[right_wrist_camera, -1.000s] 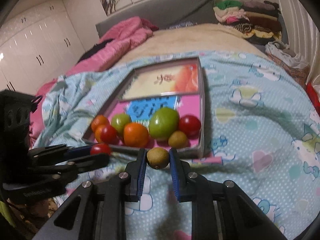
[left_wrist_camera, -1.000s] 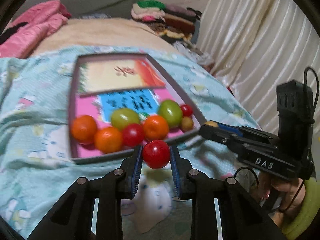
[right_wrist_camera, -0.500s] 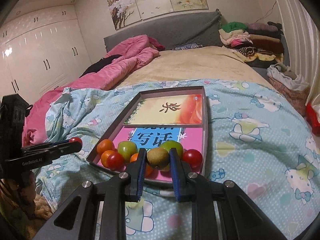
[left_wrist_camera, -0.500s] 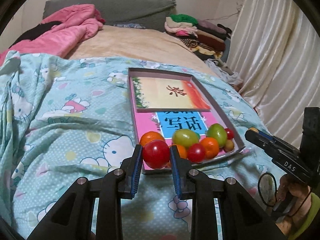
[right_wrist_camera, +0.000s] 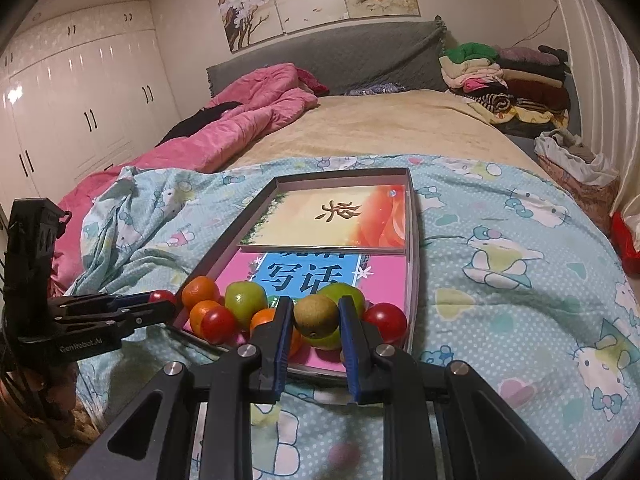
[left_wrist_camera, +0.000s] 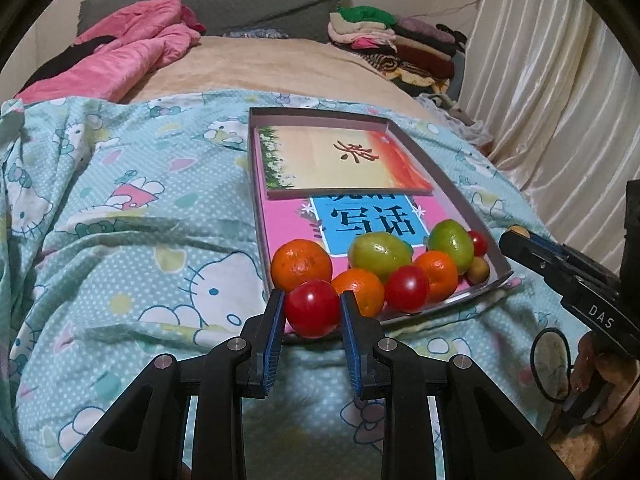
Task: Organize fruits
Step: 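Carry the brown fruit with the right tool into the tray while the left tool carries the tomato there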
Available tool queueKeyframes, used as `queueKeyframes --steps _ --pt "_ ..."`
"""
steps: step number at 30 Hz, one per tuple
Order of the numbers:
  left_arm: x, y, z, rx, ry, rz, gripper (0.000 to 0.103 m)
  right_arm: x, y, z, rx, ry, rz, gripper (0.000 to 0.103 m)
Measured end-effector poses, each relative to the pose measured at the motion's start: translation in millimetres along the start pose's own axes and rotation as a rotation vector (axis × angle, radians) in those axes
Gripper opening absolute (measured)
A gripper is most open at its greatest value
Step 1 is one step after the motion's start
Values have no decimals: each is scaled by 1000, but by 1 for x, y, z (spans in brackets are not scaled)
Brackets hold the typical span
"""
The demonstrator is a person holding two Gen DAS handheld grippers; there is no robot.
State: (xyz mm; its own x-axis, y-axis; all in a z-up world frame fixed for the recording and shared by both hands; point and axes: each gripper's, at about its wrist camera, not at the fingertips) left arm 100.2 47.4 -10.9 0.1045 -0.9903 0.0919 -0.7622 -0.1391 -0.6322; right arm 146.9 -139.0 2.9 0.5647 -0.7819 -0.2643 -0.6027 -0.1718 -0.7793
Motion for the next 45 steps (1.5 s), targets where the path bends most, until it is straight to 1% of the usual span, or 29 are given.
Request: queueKeyframes --steps 5,16,24,28,45 --pt "3 0 2 2 -10 17 28 -3 1 1 3 8 -17 23" --pt "4 0 7 -10 -17 11 28 -5 2 5 -5 17 -40 23" --pt "6 -1 9 -9 -19 13 28 -5 8 15 -47 27 -58 23" --pt "6 -1 10 -8 -14 8 28 -5 9 16 -51 35 -58 23" --pt "4 -1 12 -2 -17 4 28 -18 16 27 -87 -6 -110 23"
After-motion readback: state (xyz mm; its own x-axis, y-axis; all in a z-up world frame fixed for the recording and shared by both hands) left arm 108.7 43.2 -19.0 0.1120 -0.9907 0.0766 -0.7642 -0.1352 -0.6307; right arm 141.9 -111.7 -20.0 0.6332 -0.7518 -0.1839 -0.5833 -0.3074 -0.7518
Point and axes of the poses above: each gripper's, at about its wrist camera, not at the fingertips, and z roughly the way its jaws point, x to its right, y to its underside, and after that the axes turned 8 degrees about -y, right-handed
